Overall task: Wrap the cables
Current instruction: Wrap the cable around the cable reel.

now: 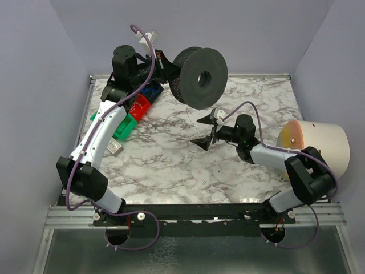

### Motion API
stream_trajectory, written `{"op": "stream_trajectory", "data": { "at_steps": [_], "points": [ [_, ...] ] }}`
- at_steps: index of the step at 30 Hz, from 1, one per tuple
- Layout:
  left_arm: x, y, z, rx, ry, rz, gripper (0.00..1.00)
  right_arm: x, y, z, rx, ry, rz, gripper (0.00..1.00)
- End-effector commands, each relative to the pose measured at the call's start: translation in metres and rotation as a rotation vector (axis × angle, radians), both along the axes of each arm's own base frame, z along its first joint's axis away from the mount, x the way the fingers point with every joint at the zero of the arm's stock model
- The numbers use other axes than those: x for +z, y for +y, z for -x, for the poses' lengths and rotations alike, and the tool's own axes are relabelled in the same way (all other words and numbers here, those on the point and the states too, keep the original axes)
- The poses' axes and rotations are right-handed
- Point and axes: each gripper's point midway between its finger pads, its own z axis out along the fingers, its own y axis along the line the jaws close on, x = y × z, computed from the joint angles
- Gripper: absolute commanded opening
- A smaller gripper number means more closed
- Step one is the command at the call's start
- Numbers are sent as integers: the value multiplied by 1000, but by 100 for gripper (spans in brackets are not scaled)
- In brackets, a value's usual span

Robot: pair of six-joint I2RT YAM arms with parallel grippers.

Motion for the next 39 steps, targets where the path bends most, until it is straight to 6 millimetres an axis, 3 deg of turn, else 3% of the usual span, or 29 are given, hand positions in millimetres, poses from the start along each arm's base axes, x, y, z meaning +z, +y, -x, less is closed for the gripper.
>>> {"op": "stream_trajectory", "data": {
  "at_steps": [1, 6, 8, 16, 21, 23, 24, 26, 29, 35, 39],
  "points": [
    [28, 2, 10, -23, -63, 71, 0, 17, 8, -25, -112, -74, -40, 100],
    [29, 3, 11, -35, -55, 101, 0, 17, 15, -33, -170, -87, -74, 99],
    [28, 3, 11, -40, -48, 110, 0, 18, 15, -38, -201, -80, -95, 94],
    [28, 2, 12, -62, -38, 138, 0, 20, 12, -62, -315, -40, -128, 28],
    [30, 2, 13, -59, -41, 143, 0, 17, 18, -54, -255, -36, -113, 31],
    [29, 4, 12, -45, -44, 138, 0, 17, 16, -56, -269, -33, -106, 23],
    [29, 5, 12, -37, -44, 135, 0, 16, 14, -60, -291, -36, -91, 11],
    [27, 7, 11, -18, -42, 130, 0, 12, 7, -70, -354, -31, -50, 1],
    [28, 12, 9, 23, -52, 115, 0, 7, -14, -85, -466, -25, -14, 1],
    [31, 19, 6, 75, -53, 100, 0, 13, -75, -111, -666, 66, -78, 0],
    [29, 14, 10, 33, -35, 114, 0, 18, -94, -123, -745, 74, -48, 1]
  ]
}}
